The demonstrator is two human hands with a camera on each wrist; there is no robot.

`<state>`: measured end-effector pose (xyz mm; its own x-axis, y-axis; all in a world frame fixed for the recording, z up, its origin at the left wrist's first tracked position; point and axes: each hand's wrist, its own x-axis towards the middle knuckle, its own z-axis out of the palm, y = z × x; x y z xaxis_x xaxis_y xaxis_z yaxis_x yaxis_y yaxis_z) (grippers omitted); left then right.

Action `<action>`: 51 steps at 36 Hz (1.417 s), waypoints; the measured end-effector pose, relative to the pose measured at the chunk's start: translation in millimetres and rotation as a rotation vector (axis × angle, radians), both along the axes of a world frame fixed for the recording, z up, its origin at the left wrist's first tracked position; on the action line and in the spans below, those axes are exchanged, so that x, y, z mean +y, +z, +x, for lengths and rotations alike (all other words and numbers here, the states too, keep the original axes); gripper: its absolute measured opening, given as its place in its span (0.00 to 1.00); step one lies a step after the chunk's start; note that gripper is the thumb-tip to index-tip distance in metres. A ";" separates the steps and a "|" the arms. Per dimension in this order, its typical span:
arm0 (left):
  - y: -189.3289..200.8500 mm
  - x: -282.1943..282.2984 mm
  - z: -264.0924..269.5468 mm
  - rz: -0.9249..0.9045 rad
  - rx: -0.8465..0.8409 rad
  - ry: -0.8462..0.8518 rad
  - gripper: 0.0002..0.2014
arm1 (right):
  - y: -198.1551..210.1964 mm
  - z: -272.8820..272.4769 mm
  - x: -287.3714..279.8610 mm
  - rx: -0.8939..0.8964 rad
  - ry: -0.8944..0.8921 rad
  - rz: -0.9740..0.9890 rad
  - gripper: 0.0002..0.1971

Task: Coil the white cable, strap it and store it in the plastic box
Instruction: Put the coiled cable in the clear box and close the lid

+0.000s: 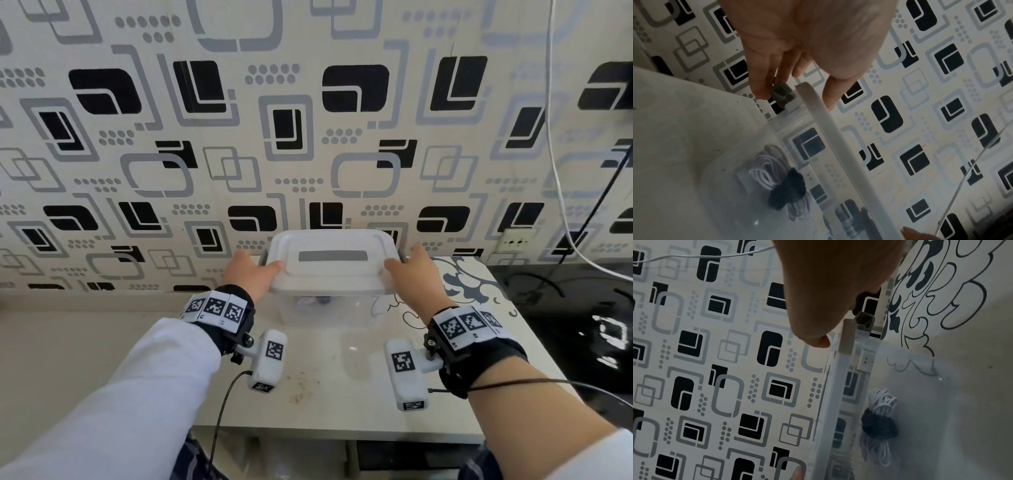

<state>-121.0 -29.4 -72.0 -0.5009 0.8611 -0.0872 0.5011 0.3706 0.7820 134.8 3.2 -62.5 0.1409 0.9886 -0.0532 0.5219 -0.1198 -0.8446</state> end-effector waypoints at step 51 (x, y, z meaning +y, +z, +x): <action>-0.4 33.9 63.1 0.073 0.143 -0.069 0.14 | -39.0 69.6 22.6 -0.367 -0.102 0.180 0.17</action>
